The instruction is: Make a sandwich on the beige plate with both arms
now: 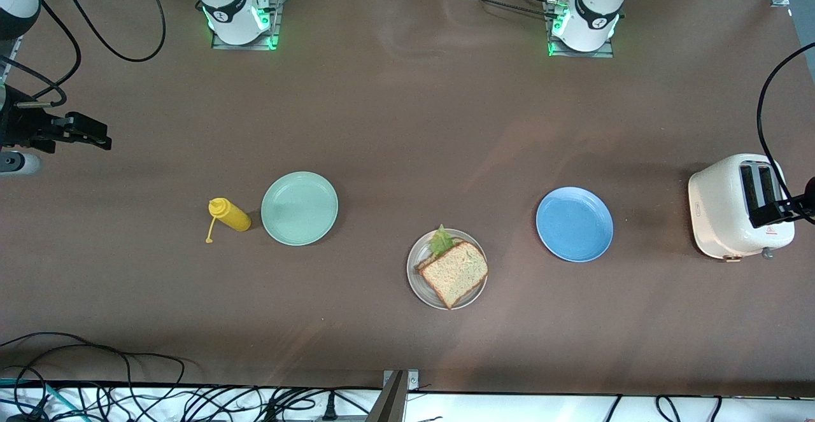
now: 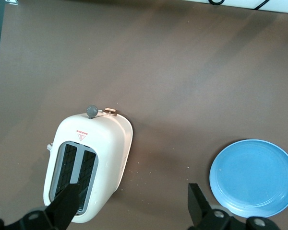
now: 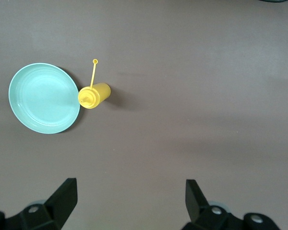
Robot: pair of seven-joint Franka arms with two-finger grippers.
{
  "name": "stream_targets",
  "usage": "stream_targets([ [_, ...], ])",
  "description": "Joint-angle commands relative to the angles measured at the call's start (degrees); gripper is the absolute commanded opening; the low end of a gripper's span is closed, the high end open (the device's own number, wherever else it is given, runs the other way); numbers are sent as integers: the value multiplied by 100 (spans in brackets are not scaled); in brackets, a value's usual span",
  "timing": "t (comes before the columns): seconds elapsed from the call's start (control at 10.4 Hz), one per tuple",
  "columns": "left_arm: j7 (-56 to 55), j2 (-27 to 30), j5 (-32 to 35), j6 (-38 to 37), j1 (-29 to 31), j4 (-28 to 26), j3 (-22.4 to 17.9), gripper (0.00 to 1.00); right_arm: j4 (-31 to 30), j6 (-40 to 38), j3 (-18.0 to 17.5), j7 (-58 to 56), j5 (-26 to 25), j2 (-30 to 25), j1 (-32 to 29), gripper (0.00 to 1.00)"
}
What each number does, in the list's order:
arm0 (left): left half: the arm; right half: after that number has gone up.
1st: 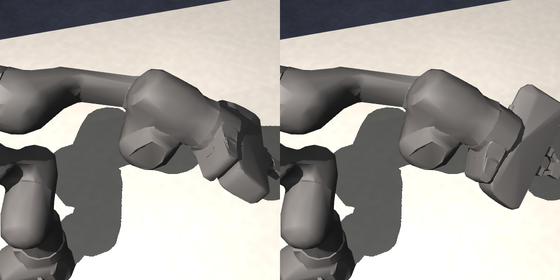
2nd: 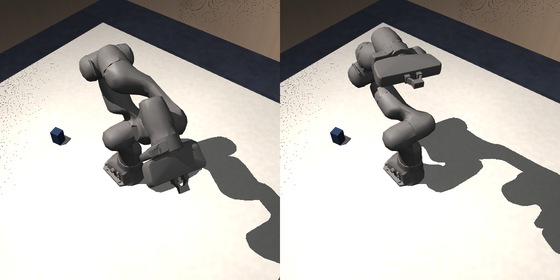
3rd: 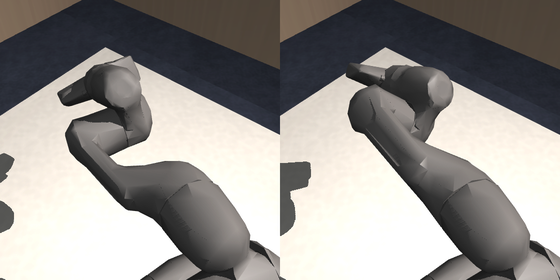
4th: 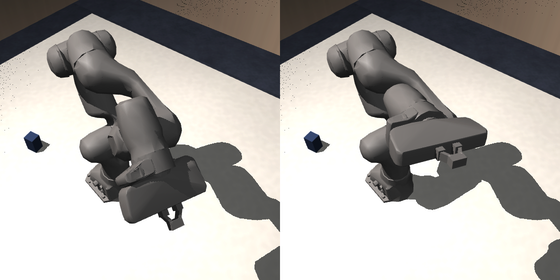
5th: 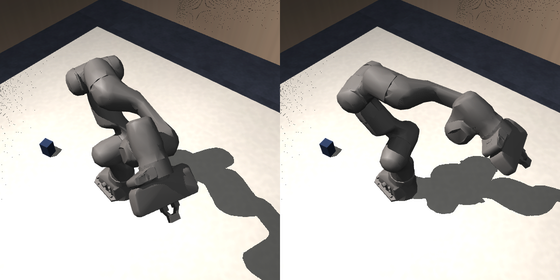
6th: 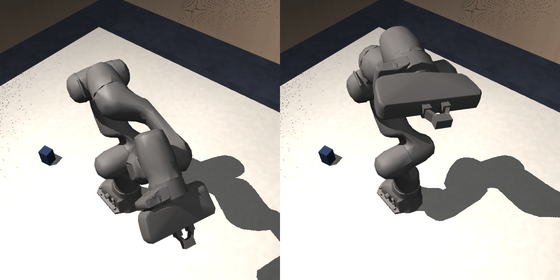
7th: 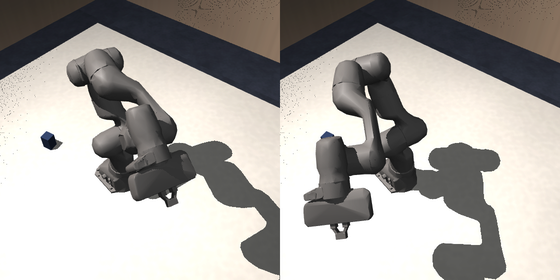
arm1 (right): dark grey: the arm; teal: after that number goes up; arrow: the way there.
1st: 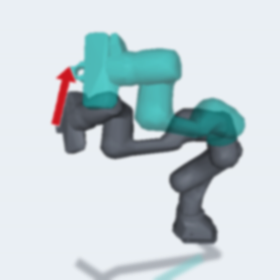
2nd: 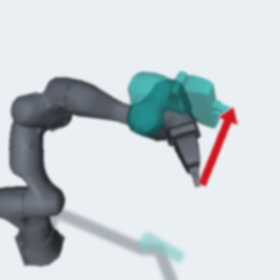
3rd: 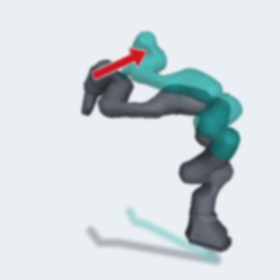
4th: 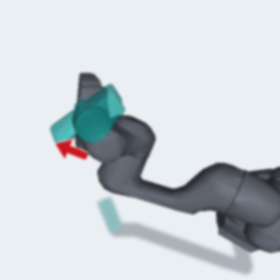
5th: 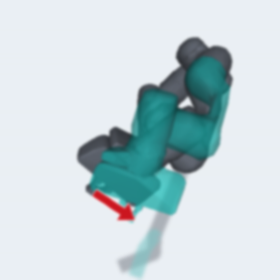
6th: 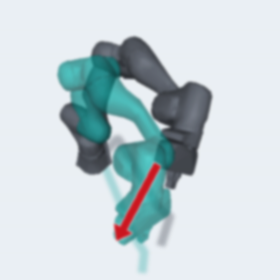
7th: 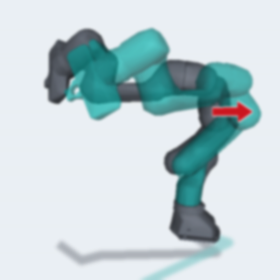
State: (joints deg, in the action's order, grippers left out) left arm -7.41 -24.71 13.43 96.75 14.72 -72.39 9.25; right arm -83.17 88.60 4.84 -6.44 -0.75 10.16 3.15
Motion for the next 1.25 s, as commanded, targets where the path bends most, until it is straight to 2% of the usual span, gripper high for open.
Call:
stream_targets([
  [0.0, 108, 168, 134, -33, 57, -188, 77, 100, -15, -9, 0, 20, -39, -23, -7, 100],
  [1.15, 117, 168, 134, -33, 57, -206, 77, 100, -15, -27, 8, 72, 31, -23, -7, 100],
])
